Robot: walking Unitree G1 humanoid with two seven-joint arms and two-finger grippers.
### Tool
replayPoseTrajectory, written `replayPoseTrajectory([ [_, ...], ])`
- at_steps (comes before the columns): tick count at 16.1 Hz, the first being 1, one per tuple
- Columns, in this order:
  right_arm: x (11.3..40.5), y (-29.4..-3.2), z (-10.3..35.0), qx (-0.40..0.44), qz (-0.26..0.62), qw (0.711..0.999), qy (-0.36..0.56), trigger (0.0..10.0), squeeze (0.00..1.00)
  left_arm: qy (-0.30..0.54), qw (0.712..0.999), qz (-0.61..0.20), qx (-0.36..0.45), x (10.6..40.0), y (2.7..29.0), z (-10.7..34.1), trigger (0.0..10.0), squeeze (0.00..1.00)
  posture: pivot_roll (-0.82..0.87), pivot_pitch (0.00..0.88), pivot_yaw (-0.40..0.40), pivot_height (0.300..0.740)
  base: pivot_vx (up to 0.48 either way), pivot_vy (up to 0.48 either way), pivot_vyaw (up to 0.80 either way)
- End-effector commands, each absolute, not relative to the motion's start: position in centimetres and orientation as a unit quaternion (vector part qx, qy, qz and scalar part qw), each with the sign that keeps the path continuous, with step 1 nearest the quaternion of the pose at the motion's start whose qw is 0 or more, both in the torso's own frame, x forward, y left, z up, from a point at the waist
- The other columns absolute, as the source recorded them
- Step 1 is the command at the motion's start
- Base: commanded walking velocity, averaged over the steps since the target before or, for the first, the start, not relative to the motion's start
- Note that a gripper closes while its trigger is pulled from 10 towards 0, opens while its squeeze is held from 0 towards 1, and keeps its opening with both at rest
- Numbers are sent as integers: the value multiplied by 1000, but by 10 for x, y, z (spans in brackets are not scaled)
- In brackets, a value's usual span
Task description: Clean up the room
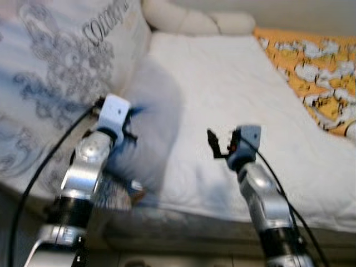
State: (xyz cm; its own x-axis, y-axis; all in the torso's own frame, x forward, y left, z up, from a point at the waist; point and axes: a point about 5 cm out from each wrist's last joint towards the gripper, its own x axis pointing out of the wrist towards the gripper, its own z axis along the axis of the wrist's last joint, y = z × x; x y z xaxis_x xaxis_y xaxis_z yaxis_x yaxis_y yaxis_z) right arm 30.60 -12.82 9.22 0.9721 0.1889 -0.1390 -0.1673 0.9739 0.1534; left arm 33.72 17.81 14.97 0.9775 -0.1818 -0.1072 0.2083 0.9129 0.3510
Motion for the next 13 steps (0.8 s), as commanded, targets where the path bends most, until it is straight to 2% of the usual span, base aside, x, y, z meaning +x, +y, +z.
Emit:
replayPoseTrajectory([
  [1, 305, -140, 91, 72, 69, 992, 76, 10000, 0, -2, 977, -108, 183, 341, 169, 165, 10000, 0, 10, 0, -18, 740, 289, 0, 0],
  [10, 302, -139, 89, 75, 72, 991, 81, 10000, 0, 0, 975, -111, 191, 342, 171, 165, 10000, 0, 6, 0, -8, 740, 290, 0, 0],
  [13, 301, -144, 90, 75, 73, 991, 80, 10000, 0, 5, 970, -126, 210, 347, 167, 163, 10000, 0, -6, 0, -4, 740, 0, 0, 0],
])
